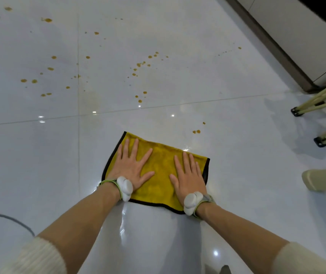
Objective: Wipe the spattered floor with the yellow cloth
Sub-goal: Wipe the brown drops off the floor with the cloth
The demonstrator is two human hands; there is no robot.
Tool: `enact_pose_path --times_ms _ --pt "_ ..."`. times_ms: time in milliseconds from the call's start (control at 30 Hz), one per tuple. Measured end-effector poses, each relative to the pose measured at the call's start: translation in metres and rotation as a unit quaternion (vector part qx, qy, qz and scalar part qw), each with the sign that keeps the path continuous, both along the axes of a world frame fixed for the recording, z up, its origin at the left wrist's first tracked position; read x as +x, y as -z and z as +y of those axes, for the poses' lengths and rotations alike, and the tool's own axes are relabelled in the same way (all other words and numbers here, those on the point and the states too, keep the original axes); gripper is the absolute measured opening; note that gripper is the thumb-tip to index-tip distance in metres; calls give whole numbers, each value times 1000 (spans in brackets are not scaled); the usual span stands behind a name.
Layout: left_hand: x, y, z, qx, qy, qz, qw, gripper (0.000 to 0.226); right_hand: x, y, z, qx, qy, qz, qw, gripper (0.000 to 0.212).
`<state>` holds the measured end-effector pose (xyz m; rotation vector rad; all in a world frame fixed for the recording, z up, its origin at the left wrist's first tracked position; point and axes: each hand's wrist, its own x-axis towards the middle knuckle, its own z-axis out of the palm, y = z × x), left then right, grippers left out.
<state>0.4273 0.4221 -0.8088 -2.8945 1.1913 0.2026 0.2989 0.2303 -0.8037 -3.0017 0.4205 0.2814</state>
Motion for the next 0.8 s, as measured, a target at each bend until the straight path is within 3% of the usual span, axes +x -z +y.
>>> enact_pose_path --times_ms 267,467,667,800 --pt "1 7 -107 -34 -44 4 998 87 28 4 -121 -20 21 -2 1000 68" --pt "50 9 -154 -58 -123 -9 991 85 109 2 -181 -12 -19 1 1000 70" --pt "127 7 -133 -40 -209 -13 977 88 221 6 -169 -2 -98 7 995 67" --pt "124 6 -114 -34 -225 1 974 87 223 2 -150 -8 -117 8 993 66"
